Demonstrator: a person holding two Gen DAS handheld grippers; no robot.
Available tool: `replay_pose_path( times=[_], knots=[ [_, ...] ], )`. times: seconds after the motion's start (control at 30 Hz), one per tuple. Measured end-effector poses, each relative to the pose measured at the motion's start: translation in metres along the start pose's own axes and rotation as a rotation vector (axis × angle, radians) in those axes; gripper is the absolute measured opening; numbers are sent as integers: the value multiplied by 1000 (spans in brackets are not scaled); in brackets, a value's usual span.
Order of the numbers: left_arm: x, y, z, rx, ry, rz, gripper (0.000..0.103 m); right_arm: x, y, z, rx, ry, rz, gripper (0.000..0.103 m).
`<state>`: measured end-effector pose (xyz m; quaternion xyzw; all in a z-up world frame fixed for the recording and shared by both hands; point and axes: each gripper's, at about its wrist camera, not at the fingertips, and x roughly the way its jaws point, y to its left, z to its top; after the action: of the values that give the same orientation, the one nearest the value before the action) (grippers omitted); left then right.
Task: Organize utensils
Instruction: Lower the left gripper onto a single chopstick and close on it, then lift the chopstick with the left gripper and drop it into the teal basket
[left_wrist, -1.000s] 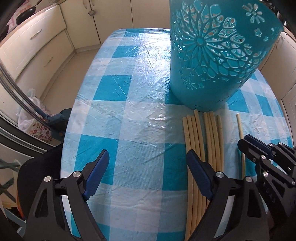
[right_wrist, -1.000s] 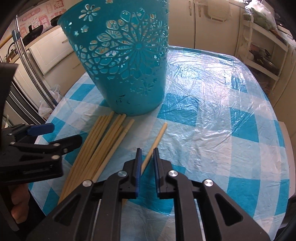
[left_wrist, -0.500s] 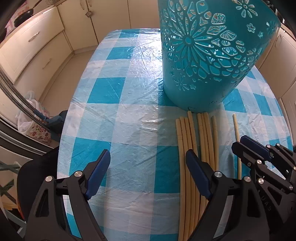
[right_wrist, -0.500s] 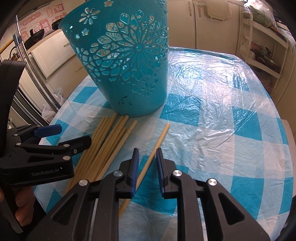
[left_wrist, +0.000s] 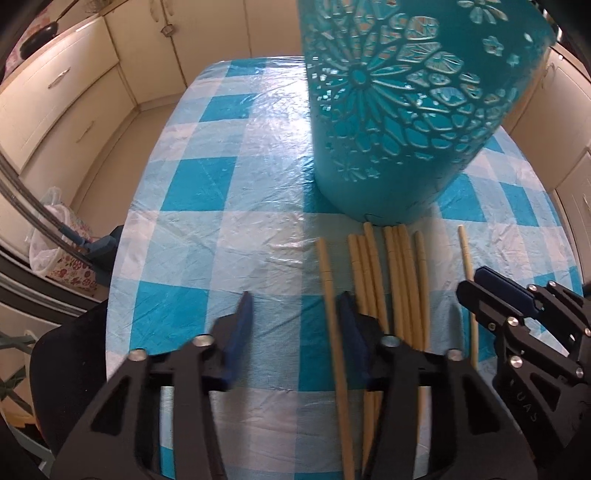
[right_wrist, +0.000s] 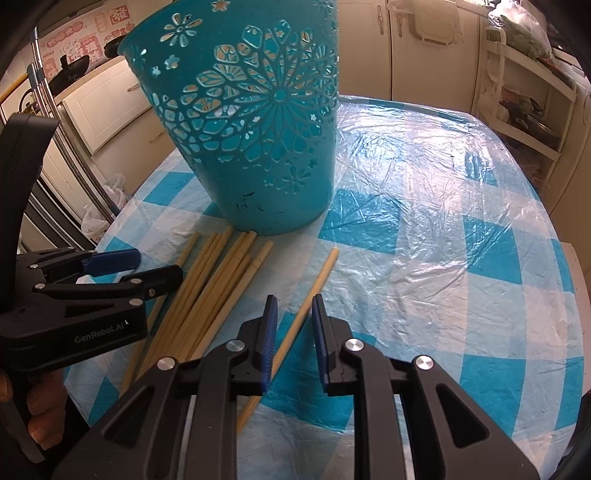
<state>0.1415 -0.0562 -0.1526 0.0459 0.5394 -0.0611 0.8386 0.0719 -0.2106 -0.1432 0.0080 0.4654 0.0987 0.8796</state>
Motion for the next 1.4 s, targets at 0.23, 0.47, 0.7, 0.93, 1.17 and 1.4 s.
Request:
replay_pose_path(
  times=[0.23, 0.47, 0.7, 0.93, 1.17, 1.4],
  knots=[
    [-2, 11, 13, -11, 40, -89, 5, -1, -2, 0, 8, -13, 6, 21],
    [-67, 59, 35, -131, -105, -169, 5, -2, -3, 0, 10, -15, 21, 28],
    [-173, 69, 75, -156, -463, -313, 5, -1, 0, 0, 7, -15, 21, 31],
    [-214, 40, 128, -194, -750, -322, 5, 1, 6, 0, -16, -23, 14, 37],
    [-180, 12, 168, -246, -818, -184, 5, 0, 5, -1, -20, -28, 12, 38],
    [-129, 5, 156, -242, -732, -122, 5, 0, 6, -1, -27, -28, 17, 42]
  ],
)
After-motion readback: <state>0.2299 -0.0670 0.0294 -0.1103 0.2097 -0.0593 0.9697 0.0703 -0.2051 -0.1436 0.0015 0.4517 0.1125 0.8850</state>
